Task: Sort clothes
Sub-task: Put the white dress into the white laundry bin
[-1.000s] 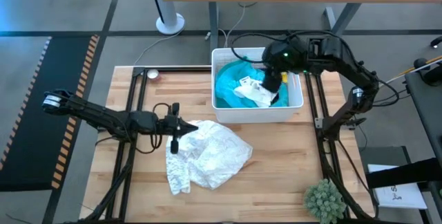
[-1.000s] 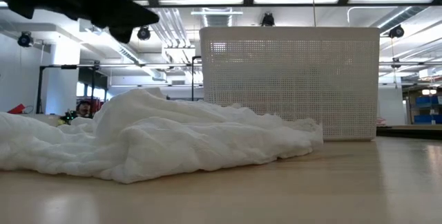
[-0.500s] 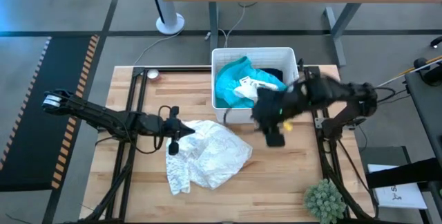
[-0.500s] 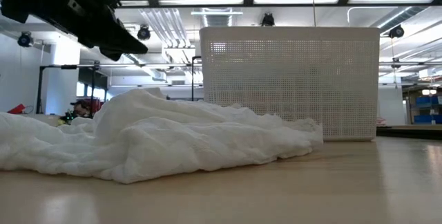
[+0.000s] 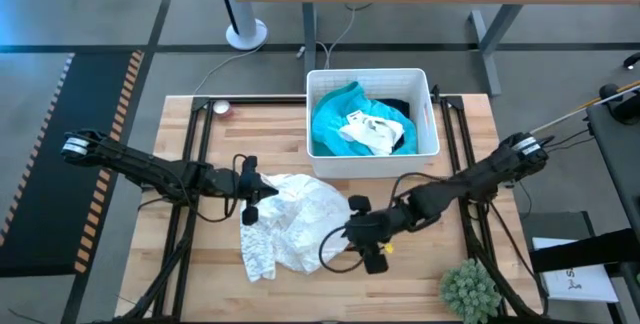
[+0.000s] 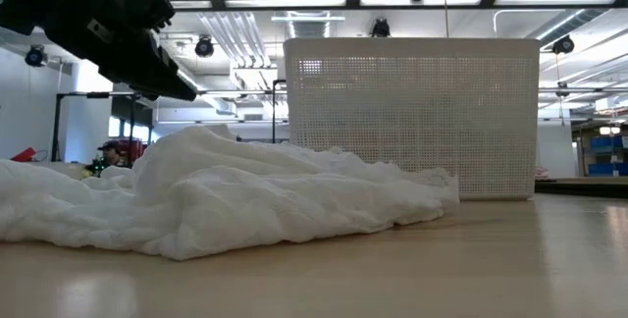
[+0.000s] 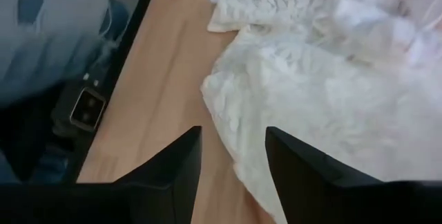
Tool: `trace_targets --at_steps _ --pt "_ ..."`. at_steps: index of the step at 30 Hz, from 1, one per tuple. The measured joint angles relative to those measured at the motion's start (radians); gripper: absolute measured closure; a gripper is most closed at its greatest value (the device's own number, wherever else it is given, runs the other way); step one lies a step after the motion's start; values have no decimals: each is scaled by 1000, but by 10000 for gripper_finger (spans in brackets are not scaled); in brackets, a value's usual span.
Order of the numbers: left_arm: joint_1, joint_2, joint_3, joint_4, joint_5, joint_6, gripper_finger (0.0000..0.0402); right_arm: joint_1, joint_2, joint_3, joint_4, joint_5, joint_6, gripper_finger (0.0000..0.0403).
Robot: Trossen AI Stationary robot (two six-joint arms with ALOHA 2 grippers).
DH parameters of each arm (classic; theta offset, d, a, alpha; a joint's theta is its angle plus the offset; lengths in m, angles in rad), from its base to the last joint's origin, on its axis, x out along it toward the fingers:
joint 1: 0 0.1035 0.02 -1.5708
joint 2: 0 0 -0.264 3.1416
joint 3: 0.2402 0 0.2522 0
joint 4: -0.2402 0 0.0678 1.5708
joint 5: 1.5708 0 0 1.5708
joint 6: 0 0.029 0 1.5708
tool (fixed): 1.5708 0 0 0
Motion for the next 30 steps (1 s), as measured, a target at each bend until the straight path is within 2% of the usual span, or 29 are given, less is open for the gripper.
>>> trace_targets --at_steps 4,8,16,22,26,30 --pt "0 28 0 -46 0 -29 402 0 13 -131 211 10 116 265" --pt "0 98 0 -67 -2 -60 402 0 63 -172 261 63 145 254" --pt "0 248 0 -35 -1 -137 379 -5 205 -87 245 125 133 160" --pt "0 318 0 18 28 -198 323 -54 330 -31 211 135 130 95" --pt "0 358 0 88 63 -227 274 -93 382 0 213 55 130 79" --pt "0 401 0 150 81 -258 225 -120 407 20 218 28 98 78"
